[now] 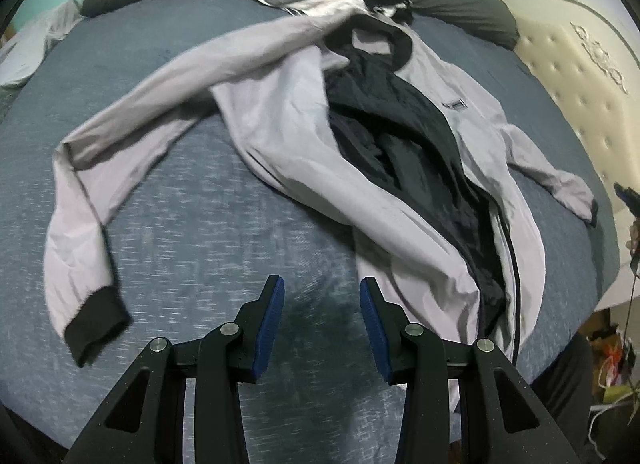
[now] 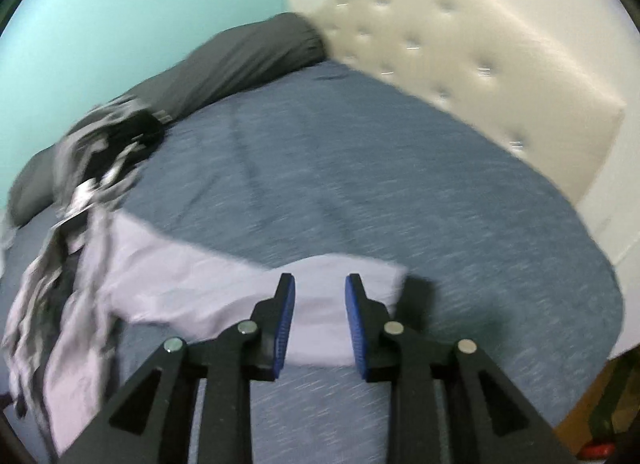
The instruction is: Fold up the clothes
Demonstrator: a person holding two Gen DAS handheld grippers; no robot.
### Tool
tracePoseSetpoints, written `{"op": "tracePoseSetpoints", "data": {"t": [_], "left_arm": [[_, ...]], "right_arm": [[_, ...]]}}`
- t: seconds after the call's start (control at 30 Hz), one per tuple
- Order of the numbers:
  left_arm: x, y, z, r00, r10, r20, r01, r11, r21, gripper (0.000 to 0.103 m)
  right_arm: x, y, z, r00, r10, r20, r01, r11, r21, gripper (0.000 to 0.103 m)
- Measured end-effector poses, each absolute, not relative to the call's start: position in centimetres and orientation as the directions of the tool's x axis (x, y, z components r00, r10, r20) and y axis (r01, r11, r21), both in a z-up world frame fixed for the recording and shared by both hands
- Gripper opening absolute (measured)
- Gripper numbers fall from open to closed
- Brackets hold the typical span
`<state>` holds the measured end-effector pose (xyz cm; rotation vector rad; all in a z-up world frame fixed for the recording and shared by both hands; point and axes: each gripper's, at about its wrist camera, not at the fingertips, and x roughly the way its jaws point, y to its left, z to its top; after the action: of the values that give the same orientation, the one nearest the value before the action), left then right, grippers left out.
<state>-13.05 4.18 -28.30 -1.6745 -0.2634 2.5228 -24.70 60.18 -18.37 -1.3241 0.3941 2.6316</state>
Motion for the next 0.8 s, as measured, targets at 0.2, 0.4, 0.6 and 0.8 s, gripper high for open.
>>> {"op": "tracePoseSetpoints", "data": {"t": [0.2, 0.4, 0.6, 0.8], "left_arm": [[-13.4, 6.4, -30.6, -0.349, 0.231, -0.908, -0.006, -0.970, -0.245, 0.043], [-13.1, 8.8, -31.8, -0.316, 0.272, -0.909, -0.049, -0.961, -0.270, 0.043], [-12.8, 10.5, -32.6, -0.298, 0.326, -0.897, -0.078, -0.945, -0.317, 0.062], [-12.8, 11.9, -33.8, -0.273, 0.348, -0.897, -0.106, -0.937, -0.332, 0.062]], "right_arm": [[-24.8, 52.0, -19.7, -0.520, -0.196, -0.831, -0.052, -0.964, 0.260, 0.033], [-23.5, 40.5, -23.8, -0.344, -0.374, -0.861, 0.149, -0.927, 0.343, 0.048], [-22.6, 32.4, -26.8, -0.212, -0.434, -0.876, 0.259, -0.889, 0.377, 0.061], [-23.4, 29.6, -29.6, -0.157, -0.429, -0.890, 0.264, -0.886, 0.381, 0.064]]}}
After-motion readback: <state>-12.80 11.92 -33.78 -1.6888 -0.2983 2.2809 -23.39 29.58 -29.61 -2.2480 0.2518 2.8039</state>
